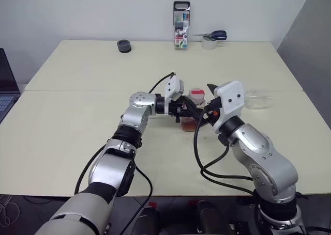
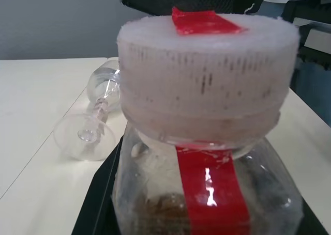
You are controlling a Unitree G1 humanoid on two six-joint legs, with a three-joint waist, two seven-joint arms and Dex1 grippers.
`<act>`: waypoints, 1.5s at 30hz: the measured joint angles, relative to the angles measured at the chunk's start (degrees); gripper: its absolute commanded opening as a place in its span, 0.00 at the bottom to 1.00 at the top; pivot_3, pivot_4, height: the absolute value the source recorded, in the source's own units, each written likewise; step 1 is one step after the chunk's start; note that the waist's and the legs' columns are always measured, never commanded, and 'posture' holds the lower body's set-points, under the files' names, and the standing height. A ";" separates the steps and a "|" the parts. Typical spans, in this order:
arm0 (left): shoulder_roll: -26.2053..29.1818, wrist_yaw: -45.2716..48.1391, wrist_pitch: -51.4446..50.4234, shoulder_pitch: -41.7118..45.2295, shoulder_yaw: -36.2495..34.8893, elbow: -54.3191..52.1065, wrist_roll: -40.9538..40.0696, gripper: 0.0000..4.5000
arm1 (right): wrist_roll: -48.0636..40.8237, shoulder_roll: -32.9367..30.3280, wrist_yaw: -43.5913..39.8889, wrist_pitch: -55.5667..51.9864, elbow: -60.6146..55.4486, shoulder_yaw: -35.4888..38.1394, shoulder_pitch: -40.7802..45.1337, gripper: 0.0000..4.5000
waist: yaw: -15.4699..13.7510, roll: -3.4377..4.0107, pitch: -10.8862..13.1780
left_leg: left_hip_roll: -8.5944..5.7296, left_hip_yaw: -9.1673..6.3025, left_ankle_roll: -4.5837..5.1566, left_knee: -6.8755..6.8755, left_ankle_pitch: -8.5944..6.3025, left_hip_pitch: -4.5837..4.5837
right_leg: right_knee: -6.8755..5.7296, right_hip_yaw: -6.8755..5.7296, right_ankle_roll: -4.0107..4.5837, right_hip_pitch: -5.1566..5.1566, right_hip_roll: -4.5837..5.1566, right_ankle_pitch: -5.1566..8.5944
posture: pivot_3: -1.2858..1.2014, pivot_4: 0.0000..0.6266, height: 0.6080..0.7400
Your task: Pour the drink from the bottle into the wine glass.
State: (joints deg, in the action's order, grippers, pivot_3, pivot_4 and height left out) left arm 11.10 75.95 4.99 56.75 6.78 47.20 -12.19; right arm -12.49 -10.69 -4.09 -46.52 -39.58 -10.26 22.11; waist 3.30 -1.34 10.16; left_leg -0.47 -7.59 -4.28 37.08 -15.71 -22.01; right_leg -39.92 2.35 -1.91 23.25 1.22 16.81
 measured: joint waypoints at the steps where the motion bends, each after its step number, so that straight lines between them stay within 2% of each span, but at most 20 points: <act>1: -0.01 0.00 0.17 0.00 0.00 0.01 0.01 0.38 | 0.14 0.37 0.29 0.16 0.31 0.00 0.00 0.96 | 0.00 0.00 0.00 | 0.00 0.00 0.01 0.00 0.00 0.00 | 0.00 0.00 0.00 0.00 0.00 0.00 | 0.52 0.24 1.00; 5: -0.01 0.00 0.42 0.00 0.00 0.00 0.01 0.38 | 1.24 1.47 0.63 1.13 2.17 0.05 0.05 0.96 | 0.01 0.00 0.00 | 0.01 0.00 0.07 0.00 -0.04 0.01 | 0.00 0.00 0.00 0.00 -0.01 0.00 | 0.52 0.24 1.00; 12: -0.02 -0.32 0.48 0.00 0.00 0.00 0.06 0.38 | 1.77 2.99 -0.07 1.79 3.35 -0.93 0.06 0.44 | 0.03 0.00 0.00 | 0.01 0.00 0.09 0.00 -0.05 0.01 | 0.00 0.00 0.00 0.00 -0.02 0.00 | 0.52 0.24 1.00; 13: -0.02 -0.32 0.60 0.00 -0.08 0.00 0.03 0.38 | 1.77 3.07 -0.11 2.01 3.42 -0.95 0.05 0.41 | 0.02 0.00 0.00 | 0.01 -0.01 0.09 0.00 -0.05 0.00 | 0.00 -0.01 0.00 0.00 -0.01 0.00 | 0.52 0.24 1.00; 19: 0.00 -0.23 0.68 -0.02 -0.24 -0.01 0.02 0.38 | 2.13 3.09 -1.00 2.59 3.69 -0.95 0.03 0.41 | 0.02 0.00 0.00 | 0.01 0.00 0.09 -0.01 -0.05 0.01 | 0.00 0.00 0.00 0.00 -0.02 0.00 | 0.52 0.24 1.00; 22: 0.06 0.70 0.64 -0.12 -0.41 -0.14 -0.33 0.38 | 1.52 1.19 -4.37 4.07 3.99 -1.00 -0.05 0.41 | 0.03 0.00 0.00 | -0.01 0.00 0.09 0.00 -0.05 0.00 | 0.00 0.00 0.00 0.00 -0.01 0.00 | 0.52 0.24 1.00; 24: 0.40 2.99 0.65 -0.35 -0.44 -0.34 -0.75 0.38 | -2.22 -4.49 -12.78 6.27 5.37 0.58 0.85 0.41 | 0.04 0.00 0.00 | -0.02 0.03 0.11 0.02 -0.06 0.01 | 0.03 0.00 0.00 -0.04 0.00 0.00 | 0.52 0.24 1.00; 28: 0.52 5.98 1.41 -0.34 -0.37 -0.74 -1.10 0.38 | -11.21 -17.92 -35.47 8.15 15.78 4.31 10.18 0.41 | 0.06 0.00 0.01 | 0.01 0.04 0.12 -0.01 -0.06 0.09 | 0.03 -0.02 0.00 -0.08 -0.05 -0.01 | 0.52 0.24 1.00; 30: 0.49 6.18 1.40 0.01 -0.38 -0.89 -1.23 0.38 | -13.38 -19.88 -40.60 7.55 19.76 4.76 13.58 0.41 | 0.15 0.00 0.01 | 0.06 0.03 0.13 -0.05 -0.06 0.09 | 0.03 -0.03 0.01 -0.06 -0.10 0.00 | 0.52 0.24 1.00; 32: 0.57 6.21 1.36 0.05 -0.40 -0.87 -1.24 0.38 | -13.65 -19.51 -41.91 7.26 21.03 4.96 14.43 0.41 | 0.22 0.00 0.01 | 0.07 0.01 0.12 -0.05 -0.06 0.07 | 0.02 -0.03 0.02 -0.04 -0.09 0.00 | 0.52 0.24 1.00; 39: 1.53 5.69 -0.06 0.00 -0.78 -1.13 -1.24 0.38 | -13.54 -15.18 -38.05 7.94 18.80 5.76 11.33 0.97 | 0.05 0.00 0.01 | -0.01 0.00 0.10 0.02 -0.06 -0.02 | 0.03 -0.02 0.01 -0.02 0.04 0.00 | 0.52 0.24 1.00; 40: 1.49 5.61 -0.13 0.00 -0.87 -1.48 -1.25 0.38 | -13.58 -15.03 -36.80 7.74 16.77 5.81 10.14 1.00 | -0.02 0.00 0.01 | -0.01 -0.01 0.10 0.02 -0.05 -0.03 | 0.03 -0.03 0.01 -0.02 0.04 0.00 | 0.52 0.24 1.00; 45: 1.44 5.85 -0.67 0.00 -1.02 -2.21 -1.27 0.38 | -14.25 -14.04 -30.15 4.50 8.50 7.57 5.48 1.00 | -0.12 0.00 0.01 | -0.02 -0.03 0.08 0.03 -0.04 -0.05 | 0.03 -0.02 0.01 -0.02 0.04 0.00 | 0.52 0.24 1.00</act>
State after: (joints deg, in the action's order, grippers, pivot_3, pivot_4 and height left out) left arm 12.54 81.80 4.32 56.75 5.76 44.99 -13.46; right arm -26.74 -24.73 -34.24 -42.01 -31.08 -2.69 27.59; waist 3.18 -1.34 10.17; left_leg -0.49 -7.61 -4.20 37.10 -15.75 -22.06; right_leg -39.89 2.33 -1.90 23.23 1.26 16.81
